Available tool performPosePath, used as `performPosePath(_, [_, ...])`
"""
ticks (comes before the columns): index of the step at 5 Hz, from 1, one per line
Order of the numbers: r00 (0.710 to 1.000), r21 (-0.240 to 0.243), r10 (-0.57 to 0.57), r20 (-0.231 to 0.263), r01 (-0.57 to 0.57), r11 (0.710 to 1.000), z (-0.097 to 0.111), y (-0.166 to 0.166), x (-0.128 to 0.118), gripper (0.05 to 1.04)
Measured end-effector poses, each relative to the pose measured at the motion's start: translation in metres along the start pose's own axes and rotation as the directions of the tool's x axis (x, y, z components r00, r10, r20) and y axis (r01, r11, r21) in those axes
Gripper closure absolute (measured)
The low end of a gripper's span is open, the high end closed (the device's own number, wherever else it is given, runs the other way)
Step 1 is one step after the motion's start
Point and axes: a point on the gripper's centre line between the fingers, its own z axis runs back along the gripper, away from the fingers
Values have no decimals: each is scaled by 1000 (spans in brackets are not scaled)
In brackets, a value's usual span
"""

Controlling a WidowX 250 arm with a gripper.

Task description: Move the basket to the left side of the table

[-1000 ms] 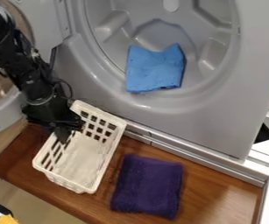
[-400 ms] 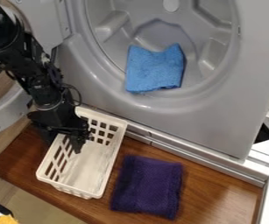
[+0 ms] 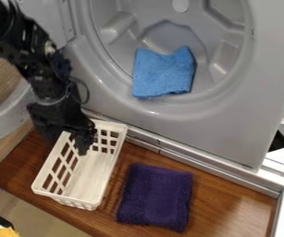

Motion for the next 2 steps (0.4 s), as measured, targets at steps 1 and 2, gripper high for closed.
performPosePath(1, [997, 77, -77, 13, 76, 994, 27, -7, 0, 83])
performPosePath(2, [979, 90, -189, 75, 182, 979, 47, -15, 6, 83])
